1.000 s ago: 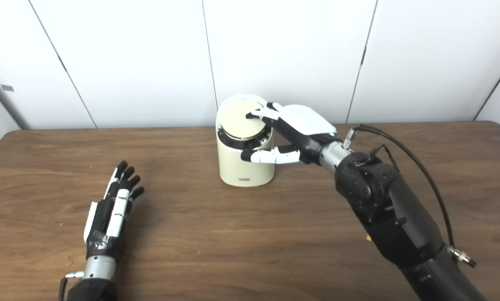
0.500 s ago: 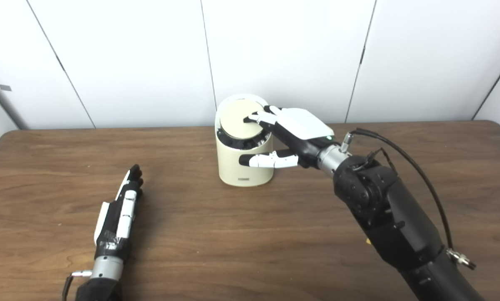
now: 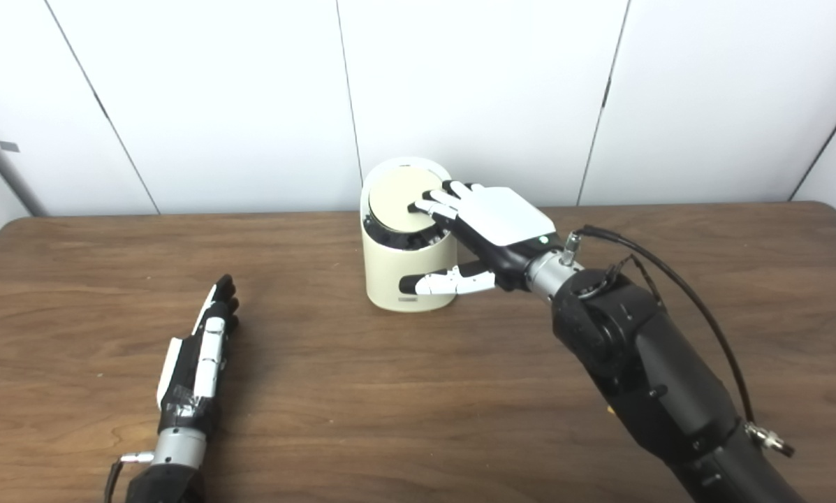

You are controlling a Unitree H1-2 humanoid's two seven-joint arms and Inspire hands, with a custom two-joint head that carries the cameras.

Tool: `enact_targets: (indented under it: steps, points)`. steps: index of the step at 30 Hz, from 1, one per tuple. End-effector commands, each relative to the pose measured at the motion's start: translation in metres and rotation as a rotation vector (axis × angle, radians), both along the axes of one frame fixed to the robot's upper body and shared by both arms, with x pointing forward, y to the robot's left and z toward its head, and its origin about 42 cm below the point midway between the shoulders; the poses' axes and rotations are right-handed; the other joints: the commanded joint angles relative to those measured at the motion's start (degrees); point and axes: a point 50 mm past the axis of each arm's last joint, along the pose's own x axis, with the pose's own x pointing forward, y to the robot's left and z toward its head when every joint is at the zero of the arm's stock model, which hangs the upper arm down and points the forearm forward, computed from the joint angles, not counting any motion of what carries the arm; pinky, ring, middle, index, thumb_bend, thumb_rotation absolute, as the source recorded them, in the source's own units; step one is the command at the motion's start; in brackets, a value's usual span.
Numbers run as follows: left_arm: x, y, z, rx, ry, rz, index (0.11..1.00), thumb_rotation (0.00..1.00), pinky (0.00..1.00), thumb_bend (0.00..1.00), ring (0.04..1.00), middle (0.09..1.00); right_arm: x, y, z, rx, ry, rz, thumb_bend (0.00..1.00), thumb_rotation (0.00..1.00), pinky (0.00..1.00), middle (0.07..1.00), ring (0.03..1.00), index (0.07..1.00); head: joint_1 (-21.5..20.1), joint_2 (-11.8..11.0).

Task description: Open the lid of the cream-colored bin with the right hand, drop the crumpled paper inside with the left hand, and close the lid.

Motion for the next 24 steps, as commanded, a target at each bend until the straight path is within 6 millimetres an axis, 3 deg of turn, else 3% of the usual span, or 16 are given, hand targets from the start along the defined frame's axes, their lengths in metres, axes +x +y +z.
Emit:
enact_targets:
  steps: [1, 8, 14, 24]
  points:
    - [-0.0133, -0.0157, -0.0208, -0.087, 0.070, -0.007, 1.000, 0.99, 1.00, 0.44, 0.997, 1.000, -0.0013, -0.0038, -0.0029, -0.071, 0.033, 0.016, 0.60, 0.99, 0.99, 0.949, 1.000, 0.907, 0.05, 0.01]
    - [-0.0132, -0.0179, -0.0199, -0.122, 0.047, -0.006, 1.000, 1.00, 1.00, 0.43, 1.000, 1.000, 0.0005, -0.0047, -0.0069, -0.140, 0.041, 0.005, 0.63, 1.00, 0.99, 0.965, 1.000, 0.879, 0.29, 0.59]
    - [-0.0144, -0.0189, -0.0198, -0.143, -0.015, 0.041, 1.000, 0.85, 1.00, 0.50, 1.000, 1.000, 0.0037, -0.0071, -0.0101, -0.186, 0.089, -0.002, 0.69, 1.00, 1.00, 0.938, 1.000, 0.836, 0.58, 1.06]
    - [-0.0149, -0.0205, -0.0186, -0.155, -0.029, 0.045, 1.000, 0.88, 1.00, 0.54, 1.000, 1.000, 0.0069, -0.0071, -0.0100, -0.227, 0.133, -0.016, 0.74, 1.00, 1.00, 0.908, 1.000, 0.799, 0.79, 1.26]
